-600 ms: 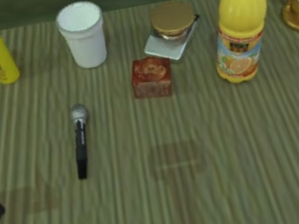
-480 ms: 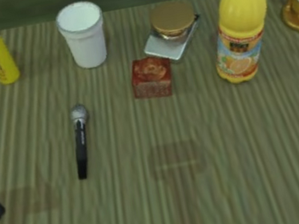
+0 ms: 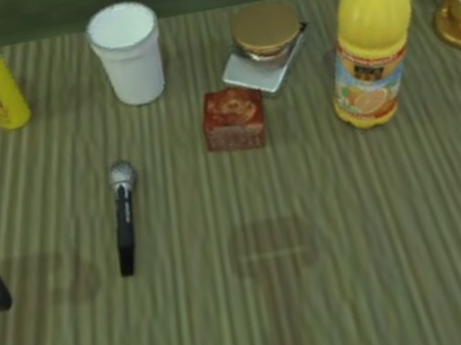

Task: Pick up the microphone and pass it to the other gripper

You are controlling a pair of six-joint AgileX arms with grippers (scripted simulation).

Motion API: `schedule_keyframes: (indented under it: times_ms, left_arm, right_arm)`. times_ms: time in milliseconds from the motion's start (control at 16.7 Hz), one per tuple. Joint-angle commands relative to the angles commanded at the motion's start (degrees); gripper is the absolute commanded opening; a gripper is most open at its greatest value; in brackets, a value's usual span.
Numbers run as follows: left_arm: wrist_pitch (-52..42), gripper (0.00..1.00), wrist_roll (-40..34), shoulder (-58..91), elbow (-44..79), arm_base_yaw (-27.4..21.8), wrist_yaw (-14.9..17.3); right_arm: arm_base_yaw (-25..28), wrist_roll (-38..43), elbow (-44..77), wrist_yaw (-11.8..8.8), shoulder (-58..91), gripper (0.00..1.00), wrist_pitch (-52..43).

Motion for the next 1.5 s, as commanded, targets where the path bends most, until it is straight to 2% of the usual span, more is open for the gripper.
schedule_keyframes:
  times_ms: [600, 840, 1140, 1500]
  left_arm:
    - [-24.11, 1.0, -9.35, 59.38, 41.46, -9.47, 0.57]
    - [-32.45, 1.0, -12.36, 78.49, 54.87, -12.61, 0.77]
    - [-39.46, 1.0, -14.43, 91.45, 63.86, -14.87, 0.55]
    - [-40.14, 1.0, -14.58, 92.57, 64.52, -14.79, 0.51]
  right_arm:
    - [0.0, 0.0, 0.0, 0.0, 0.0, 1.0, 0.0]
    - [0.0, 0.0, 0.0, 0.0, 0.0, 1.0, 0.0]
    - [0.0, 0.0, 0.0, 0.0, 0.0, 1.0, 0.0]
    - [0.0, 0.0, 0.0, 0.0, 0.0, 1.0, 0.0]
